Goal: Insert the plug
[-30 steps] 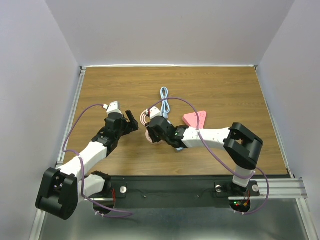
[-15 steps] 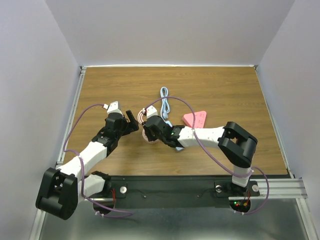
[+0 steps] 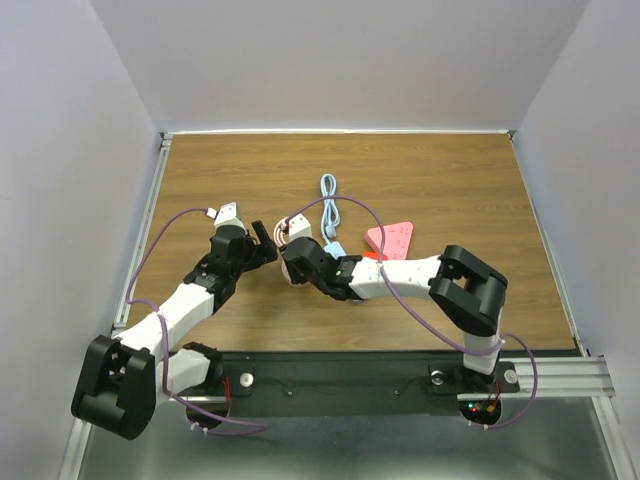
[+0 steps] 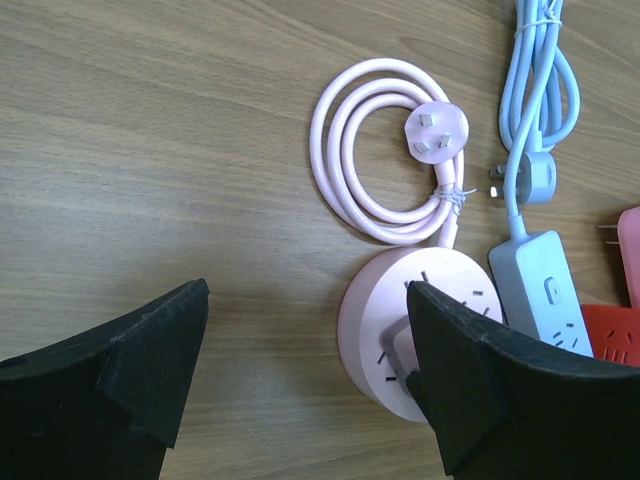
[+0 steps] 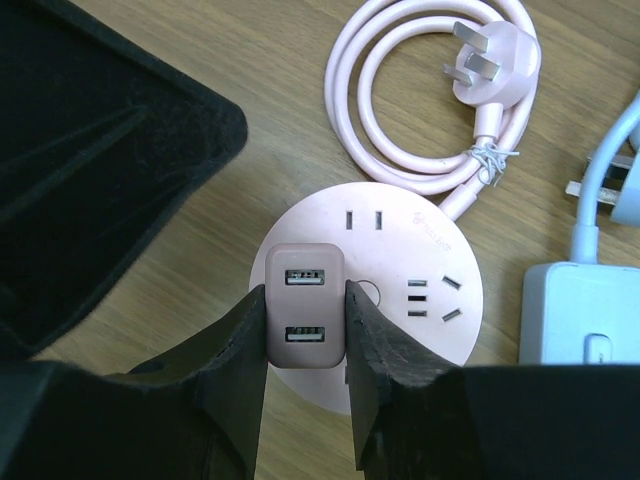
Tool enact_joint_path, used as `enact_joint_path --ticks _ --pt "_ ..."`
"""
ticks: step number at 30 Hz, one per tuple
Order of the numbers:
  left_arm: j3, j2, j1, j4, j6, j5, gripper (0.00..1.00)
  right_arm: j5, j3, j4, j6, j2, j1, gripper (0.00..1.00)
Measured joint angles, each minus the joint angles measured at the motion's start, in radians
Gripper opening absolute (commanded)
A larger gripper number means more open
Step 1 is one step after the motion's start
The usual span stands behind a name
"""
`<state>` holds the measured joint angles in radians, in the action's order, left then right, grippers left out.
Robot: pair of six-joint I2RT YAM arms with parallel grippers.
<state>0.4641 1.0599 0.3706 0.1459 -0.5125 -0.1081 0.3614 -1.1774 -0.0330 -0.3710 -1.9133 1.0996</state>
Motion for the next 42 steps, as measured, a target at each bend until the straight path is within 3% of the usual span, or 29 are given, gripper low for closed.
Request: enact_joint_path --ticks 8,24,26,28,29,30,34,42 --pt "0.000 -0.003 -0.007 0.003 0.000 0.002 0.92 0.019 -0.050 0.016 -0.019 -0.035 0.010 0.00" --pt "0.037 -0.046 -0.032 -0.031 0.015 0.010 0.92 0.041 -0.341 0.194 -0.176 -0.177 -0.068 0.01" --pt "0.042 -0.064 -0.031 -0.031 0.014 0.014 0.92 0.035 -0.356 0.207 -0.183 -0.183 -0.076 0.13" --pt "0.043 -0.076 -0.030 -0.032 0.014 0.015 0.92 0.026 -0.374 0.226 -0.184 -0.188 -0.084 0.41" --pt "0.044 -0.079 -0.030 -0.032 0.014 0.015 0.92 0.024 -0.378 0.231 -0.183 -0.189 -0.084 0.48" --pt "0.045 -0.080 -0.030 -0.033 0.014 0.014 0.92 0.020 -0.380 0.237 -0.183 -0.189 -0.086 0.62" --pt "0.049 -0.082 -0.037 -0.055 0.016 0.000 0.92 0.021 -0.371 0.305 -0.154 -0.187 -0.097 0.76" --pt "0.073 -0.083 -0.032 -0.064 0.016 0.004 0.92 0.015 -0.311 0.383 -0.102 -0.110 -0.104 0.80"
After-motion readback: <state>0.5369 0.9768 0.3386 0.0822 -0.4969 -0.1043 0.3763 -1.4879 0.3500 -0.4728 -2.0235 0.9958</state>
